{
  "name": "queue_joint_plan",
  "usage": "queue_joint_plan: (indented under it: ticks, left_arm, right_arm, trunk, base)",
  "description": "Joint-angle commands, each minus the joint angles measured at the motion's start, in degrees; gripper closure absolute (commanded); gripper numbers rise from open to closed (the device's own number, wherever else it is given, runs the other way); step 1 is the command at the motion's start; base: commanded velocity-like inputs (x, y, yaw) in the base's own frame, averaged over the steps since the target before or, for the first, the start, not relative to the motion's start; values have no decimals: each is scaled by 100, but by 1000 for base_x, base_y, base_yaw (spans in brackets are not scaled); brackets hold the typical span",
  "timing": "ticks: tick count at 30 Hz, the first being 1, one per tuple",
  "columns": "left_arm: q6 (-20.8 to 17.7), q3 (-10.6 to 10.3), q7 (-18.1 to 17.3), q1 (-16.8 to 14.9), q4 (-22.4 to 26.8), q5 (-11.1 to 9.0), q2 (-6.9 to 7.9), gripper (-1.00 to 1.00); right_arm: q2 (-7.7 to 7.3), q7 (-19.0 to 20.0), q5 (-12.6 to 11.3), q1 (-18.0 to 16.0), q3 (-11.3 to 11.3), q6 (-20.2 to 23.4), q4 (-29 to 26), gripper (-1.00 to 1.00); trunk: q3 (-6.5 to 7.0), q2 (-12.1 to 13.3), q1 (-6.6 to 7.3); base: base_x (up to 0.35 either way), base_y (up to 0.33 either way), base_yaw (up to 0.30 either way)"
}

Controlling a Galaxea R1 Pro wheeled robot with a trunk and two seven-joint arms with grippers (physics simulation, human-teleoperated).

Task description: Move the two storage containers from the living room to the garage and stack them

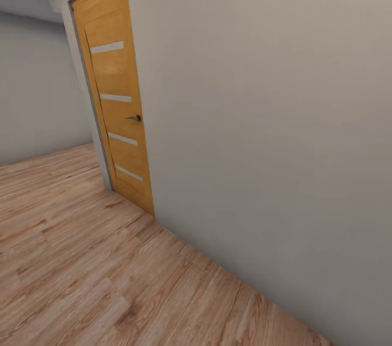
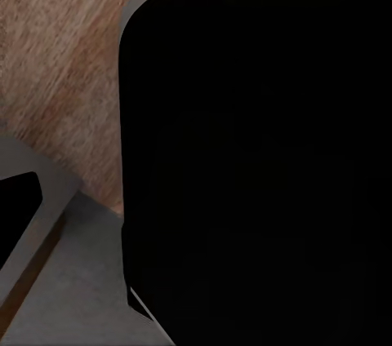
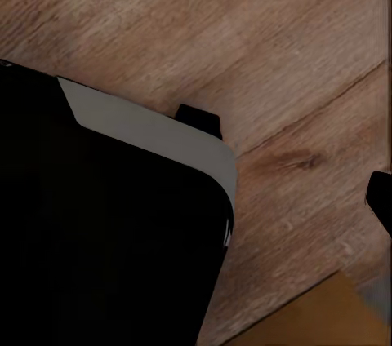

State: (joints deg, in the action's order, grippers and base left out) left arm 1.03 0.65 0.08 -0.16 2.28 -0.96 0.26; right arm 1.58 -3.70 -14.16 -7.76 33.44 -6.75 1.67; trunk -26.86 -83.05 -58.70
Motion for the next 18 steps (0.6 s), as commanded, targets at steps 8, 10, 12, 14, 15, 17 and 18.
queue_joint_plan:
  ticks: [8,10,12,14,15,17,18]
  left_arm:
    - [11,5,1,-2,0,-10,0,-100]
    - [11,5,1,-2,0,-10,0,-100]
    - [11,5,1,-2,0,-10,0,-100]
    - [11,5,1,-2,0,-10,0,-100]
    - [11,5,1,-2,0,-10,0,-100]
    - [11,5,1,-2,0,-10,0,-100]
    - [11,5,1,-2,0,-10,0,-100]
  right_arm:
    - [6,-8,-52,-6,48,-36,18,-100]
    - [7,-8,-52,-6,48,-35,18,-100]
    - [9,-8,-52,-6,48,-30,18,-100]
    - [9,-8,-52,-6,48,-29,18,-100]
    - [10,-8,-52,-6,48,-23,18,-100]
    - [10,-8,-52,-6,48,-21,18,-100]
    - [10,-8,-52,-6,48,-20,18,-100]
  trunk:
    - [-6,-3,-3]
    - [-6,-3,-3]
    - [-6,-3,-3]
    - [-6,-3,-3]
    - [-6,-3,-3]
    - [-6,-3,-3]
    - [-6,-3,-3]
  base:
    - [302,0,5]
    - [286,0,134]
    - [271,0,219]
    - [174,0,248]
    - [46,0,264]
    - [24,0,266]
    - [15,0,267]
